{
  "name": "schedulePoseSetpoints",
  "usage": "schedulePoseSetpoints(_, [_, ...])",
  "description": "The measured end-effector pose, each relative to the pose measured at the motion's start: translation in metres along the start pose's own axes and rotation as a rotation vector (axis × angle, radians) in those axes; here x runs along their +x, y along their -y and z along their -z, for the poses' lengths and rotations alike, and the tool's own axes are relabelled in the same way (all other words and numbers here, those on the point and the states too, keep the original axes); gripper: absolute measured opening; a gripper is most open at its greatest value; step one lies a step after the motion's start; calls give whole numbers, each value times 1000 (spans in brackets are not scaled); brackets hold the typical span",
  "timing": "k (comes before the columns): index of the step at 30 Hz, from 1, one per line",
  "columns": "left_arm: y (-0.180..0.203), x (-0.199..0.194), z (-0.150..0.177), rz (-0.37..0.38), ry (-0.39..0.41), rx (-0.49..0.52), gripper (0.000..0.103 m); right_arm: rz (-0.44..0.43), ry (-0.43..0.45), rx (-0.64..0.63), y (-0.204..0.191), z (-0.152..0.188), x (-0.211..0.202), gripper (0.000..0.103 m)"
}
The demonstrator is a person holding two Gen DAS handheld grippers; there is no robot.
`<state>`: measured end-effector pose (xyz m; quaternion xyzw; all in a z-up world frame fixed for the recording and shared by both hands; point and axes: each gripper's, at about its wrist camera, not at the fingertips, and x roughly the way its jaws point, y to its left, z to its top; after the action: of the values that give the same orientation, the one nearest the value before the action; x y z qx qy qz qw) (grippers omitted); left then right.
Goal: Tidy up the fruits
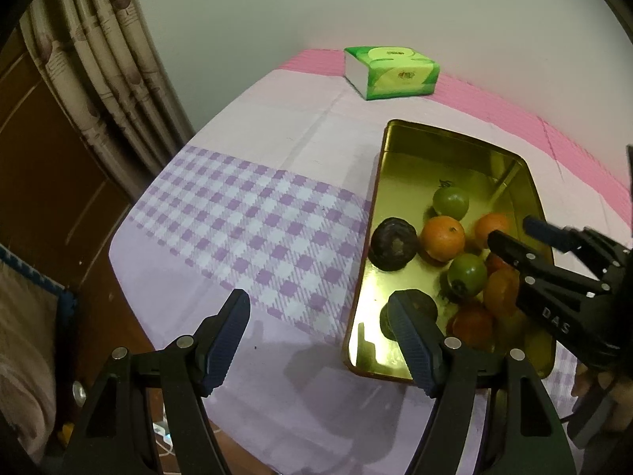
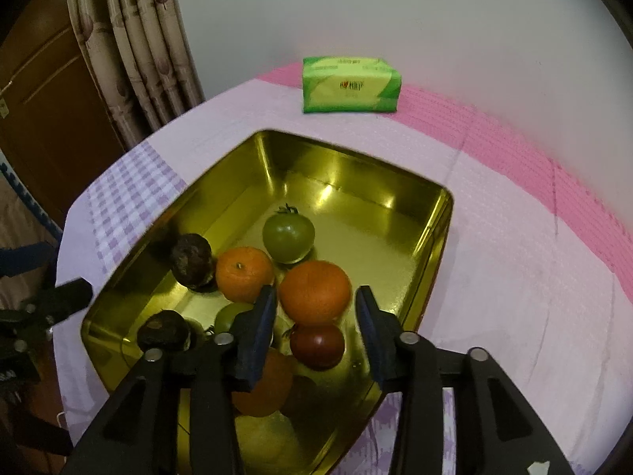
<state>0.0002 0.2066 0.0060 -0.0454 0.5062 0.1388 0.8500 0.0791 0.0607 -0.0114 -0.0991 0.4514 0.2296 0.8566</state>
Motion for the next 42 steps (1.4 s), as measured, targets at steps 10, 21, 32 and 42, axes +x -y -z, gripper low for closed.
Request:
schedulePoseSetpoints(10, [14, -4, 6, 23, 2, 61, 73, 37, 68, 88, -4, 16, -60, 95])
schedulePoseSetpoints(21, [22, -5, 8, 18, 7, 92, 73, 83, 47, 127, -17, 51, -82, 102])
schedulePoseSetpoints(32, [23, -3, 9, 13, -1, 99, 73, 78, -38, 154, -17, 62, -63, 102])
schedulePoseSetpoints(42, [23, 0, 9, 15, -3, 109, 73, 87, -54, 140, -21, 63, -59, 102])
